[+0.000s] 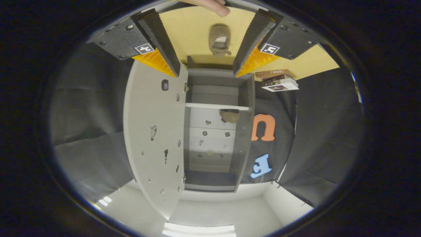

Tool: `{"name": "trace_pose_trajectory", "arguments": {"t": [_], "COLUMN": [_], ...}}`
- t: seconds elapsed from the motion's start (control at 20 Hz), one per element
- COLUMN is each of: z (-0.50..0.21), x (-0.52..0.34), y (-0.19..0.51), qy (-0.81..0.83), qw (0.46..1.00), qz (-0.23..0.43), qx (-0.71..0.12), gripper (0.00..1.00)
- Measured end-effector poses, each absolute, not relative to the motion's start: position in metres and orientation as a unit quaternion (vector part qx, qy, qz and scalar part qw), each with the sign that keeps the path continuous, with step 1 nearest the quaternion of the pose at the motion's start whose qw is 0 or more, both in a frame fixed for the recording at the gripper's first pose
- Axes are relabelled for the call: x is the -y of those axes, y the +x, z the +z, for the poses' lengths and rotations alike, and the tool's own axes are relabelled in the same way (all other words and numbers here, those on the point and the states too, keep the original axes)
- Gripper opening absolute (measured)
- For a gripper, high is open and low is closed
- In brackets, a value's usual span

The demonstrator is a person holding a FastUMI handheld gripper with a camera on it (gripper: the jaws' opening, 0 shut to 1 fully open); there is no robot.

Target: Open the shoe cabinet door, grab the shoes and put them into the shoe cabinet, then close the shoe cabinet door.

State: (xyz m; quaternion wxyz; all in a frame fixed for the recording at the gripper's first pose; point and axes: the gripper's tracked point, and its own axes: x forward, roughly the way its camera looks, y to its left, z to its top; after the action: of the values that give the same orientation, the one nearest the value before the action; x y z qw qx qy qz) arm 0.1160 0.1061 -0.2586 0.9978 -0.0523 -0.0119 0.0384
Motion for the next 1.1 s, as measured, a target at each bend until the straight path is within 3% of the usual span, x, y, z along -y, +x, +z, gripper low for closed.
{"name": "trace_pose_trajectory", "arguments": {"t": [0.75, 0.85, 0.9, 1.1], "z": [-0.434, -0.447, -0.46, -0.47], "x": [-0.186, -0.189, -0.187, -0.177], "y": [0.255, 0.268, 0.274, 0.288], "qy": [-0.021, -0.016, -0.014, -0.04], "qw": [0.986, 0.985, 0.982, 0.982], "qz": [0.079, 0.078, 0.071, 0.046], "qx": [-0.146, -0.153, -0.172, -0.178], "gripper": [1.0, 0.94, 0.86, 0.75]}}
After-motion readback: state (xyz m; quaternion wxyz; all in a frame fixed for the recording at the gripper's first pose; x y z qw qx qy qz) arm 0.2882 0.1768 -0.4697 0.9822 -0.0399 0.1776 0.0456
